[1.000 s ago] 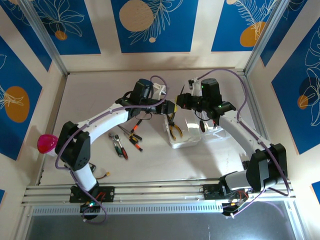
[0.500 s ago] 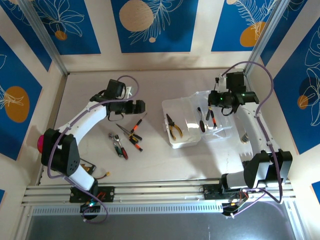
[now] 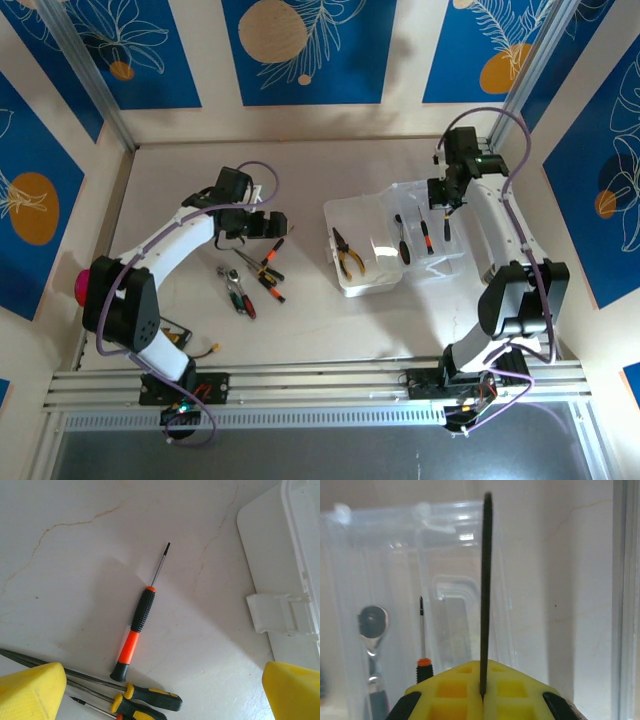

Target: Pack the tool kit

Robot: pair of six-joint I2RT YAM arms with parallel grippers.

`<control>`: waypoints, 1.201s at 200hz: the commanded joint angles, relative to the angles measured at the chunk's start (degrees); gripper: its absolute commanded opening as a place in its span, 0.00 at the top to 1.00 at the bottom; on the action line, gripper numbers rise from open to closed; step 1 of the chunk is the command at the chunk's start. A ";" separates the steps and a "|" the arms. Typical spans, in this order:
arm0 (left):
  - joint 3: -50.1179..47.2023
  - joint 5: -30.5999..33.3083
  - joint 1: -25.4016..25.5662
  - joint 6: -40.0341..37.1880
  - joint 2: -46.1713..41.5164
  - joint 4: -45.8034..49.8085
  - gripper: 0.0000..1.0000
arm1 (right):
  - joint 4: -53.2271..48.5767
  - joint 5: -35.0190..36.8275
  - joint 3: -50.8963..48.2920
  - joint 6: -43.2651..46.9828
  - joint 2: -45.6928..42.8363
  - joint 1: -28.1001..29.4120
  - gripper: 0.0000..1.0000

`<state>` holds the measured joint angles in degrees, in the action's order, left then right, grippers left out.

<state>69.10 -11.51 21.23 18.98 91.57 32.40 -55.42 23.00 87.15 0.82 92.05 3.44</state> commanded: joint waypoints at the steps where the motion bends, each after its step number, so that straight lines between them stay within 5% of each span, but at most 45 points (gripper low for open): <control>1: -0.23 -0.42 -0.05 -0.53 1.00 -0.10 0.00 | -2.61 4.05 1.00 3.24 1.49 1.41 1.00; 86: -0.93 -1.59 -0.04 -0.35 1.49 -0.80 0.00 | -0.84 8.29 -1.33 5.32 4.86 2.40 0.95; 132: -1.93 -1.50 -0.05 -0.44 1.08 -1.02 0.00 | -0.57 8.20 -1.20 5.01 4.91 3.11 0.74; 171: -3.07 -0.91 -0.05 -1.03 -0.44 -0.48 0.00 | -0.48 7.50 -1.42 3.60 2.43 3.90 0.66; 185: -3.65 0.47 -0.05 -1.25 -1.28 0.32 0.00 | -0.63 6.41 -1.00 2.83 0.56 4.40 0.54; 198: -4.84 1.16 -0.14 -1.17 -2.37 0.34 0.00 | -0.59 5.81 -0.74 2.19 -1.42 5.39 0.19; 209: -6.33 1.69 -0.23 -0.56 -3.28 -0.27 0.00 | 0.13 4.84 -1.24 1.92 -3.43 6.81 0.04; 240: -9.60 4.88 -0.54 1.78 -4.56 0.47 0.00 | 3.25 -1.61 -5.21 -0.33 -8.36 11.06 0.01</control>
<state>61.71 -10.04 21.21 19.14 88.75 31.97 -54.57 28.03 85.14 3.09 87.81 11.64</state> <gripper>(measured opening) 0.997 0.991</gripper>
